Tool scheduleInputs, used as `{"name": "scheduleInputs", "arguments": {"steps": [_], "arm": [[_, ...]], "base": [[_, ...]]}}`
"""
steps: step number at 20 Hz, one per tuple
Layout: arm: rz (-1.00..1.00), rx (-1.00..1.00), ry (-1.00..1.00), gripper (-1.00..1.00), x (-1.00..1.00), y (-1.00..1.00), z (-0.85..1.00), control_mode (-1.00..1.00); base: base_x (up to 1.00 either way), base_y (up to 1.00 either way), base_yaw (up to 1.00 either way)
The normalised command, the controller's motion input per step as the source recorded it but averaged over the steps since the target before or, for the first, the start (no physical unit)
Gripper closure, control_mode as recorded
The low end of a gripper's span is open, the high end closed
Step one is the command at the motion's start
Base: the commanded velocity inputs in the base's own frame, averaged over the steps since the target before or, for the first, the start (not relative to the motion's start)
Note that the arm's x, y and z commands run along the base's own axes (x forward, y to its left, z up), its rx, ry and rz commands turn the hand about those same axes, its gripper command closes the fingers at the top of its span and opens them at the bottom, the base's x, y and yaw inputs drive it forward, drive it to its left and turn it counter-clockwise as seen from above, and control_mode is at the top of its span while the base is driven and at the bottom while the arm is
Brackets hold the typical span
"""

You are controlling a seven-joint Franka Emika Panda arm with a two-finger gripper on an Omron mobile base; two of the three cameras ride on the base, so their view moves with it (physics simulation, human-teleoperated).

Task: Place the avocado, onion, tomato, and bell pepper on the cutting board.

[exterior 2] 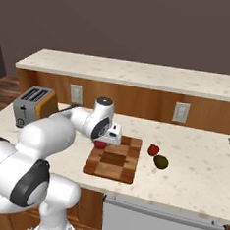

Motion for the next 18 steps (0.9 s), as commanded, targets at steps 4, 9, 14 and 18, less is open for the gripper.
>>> {"name": "scheduleInputs", "arguments": {"steps": [4, 9, 14, 18], "arm": [[0.00, 0.00, 0.00, 1.00, 0.42, -0.12, 0.00, -1.00], [0.00, 0.00, 0.00, 1.00, 0.18, -0.04, -0.04, -1.00], [0.00, 0.00, 0.00, 1.00, 0.04, 0.00, -0.30, -1.00], [0.01, 0.00, 0.00, 1.00, 0.12, 0.00, -0.33, -1.00]], "base": [[0.00, 0.00, 0.00], [0.00, 0.00, 0.00], [0.00, 0.00, 0.00], [0.00, 0.00, 0.00]]}}
